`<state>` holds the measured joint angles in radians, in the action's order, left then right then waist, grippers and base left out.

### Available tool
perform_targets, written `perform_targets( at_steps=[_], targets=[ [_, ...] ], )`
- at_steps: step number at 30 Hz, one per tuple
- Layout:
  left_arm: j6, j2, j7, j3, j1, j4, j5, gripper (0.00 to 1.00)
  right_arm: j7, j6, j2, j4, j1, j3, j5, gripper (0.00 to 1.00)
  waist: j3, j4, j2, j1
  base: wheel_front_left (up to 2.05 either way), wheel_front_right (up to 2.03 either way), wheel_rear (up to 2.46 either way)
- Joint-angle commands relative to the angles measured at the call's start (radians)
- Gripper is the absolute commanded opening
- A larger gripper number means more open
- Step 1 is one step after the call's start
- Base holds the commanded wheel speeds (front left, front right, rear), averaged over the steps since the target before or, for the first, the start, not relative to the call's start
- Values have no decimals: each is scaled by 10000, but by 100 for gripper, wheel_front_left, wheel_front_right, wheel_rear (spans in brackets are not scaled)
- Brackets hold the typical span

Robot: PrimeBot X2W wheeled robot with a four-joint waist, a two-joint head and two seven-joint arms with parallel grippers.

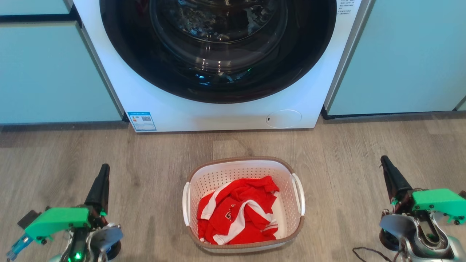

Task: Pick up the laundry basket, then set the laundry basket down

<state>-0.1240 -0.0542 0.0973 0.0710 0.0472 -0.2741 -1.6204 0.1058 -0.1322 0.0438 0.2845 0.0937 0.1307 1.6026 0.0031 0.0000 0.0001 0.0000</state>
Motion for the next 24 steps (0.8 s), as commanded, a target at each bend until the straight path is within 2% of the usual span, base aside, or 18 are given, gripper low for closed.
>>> perform_targets(
  at_steps=[1, 24],
  targets=[
    [-67, -35, 81, 330, 600, 292, 37, 0, 75, 15, 64, -397, 142, -168, 60, 0, 0, 0, -1, 0, 0, 0, 0],
    [-67, -14, 106, 361, 602, 291, 63, 0, 75, 15, 64, -397, 142, -169, 61, 0, 0, 0, -1, 0, 0, 0, 0]
  ],
)
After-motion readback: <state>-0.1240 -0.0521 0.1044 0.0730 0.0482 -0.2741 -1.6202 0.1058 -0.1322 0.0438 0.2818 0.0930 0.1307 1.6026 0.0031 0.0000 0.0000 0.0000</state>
